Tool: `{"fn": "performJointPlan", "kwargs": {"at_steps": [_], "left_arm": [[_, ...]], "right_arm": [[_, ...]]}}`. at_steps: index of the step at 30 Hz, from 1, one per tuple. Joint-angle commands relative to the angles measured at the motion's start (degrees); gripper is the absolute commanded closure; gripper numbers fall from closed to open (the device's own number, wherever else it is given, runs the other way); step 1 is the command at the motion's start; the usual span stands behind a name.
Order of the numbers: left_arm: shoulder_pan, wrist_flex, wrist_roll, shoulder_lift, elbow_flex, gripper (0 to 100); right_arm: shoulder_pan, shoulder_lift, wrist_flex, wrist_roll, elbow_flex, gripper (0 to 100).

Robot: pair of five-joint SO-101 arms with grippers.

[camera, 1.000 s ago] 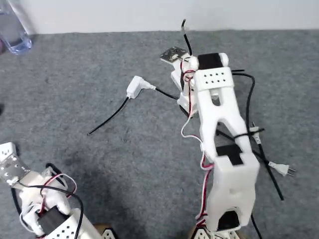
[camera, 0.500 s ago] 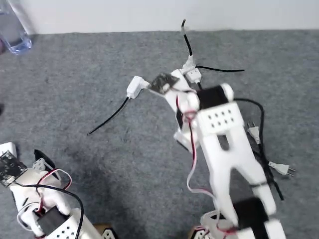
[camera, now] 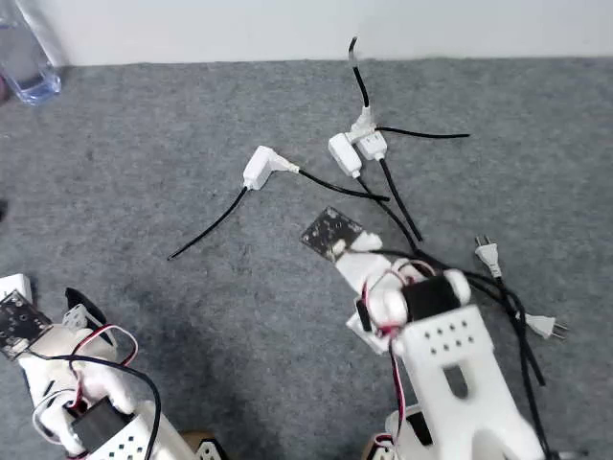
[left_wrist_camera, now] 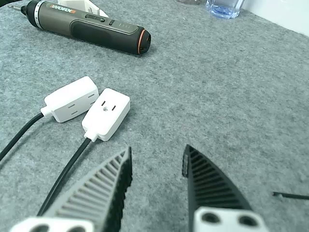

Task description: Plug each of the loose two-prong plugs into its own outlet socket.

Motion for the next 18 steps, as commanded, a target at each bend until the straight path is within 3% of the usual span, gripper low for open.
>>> {"fn": "performJointPlan", "kwargs": {"at_steps": [1,14,18], "left_arm": [[0.4,2.8,-2.0,-0.5,-2.2,83],[0.4,4.4,-13.6,-0.4,0.8,83],[0.4,2.0,-21.5,-0.5,1.1,83]], "right_arm": [[-0.1,-6.3,-7.5,-0.1,6.1,61.2],[2.8,-25.1,-31.2,-0.6,30.8,61.2],[2.8,-30.7,-34.9,-0.5,37.4,61.2]]}}
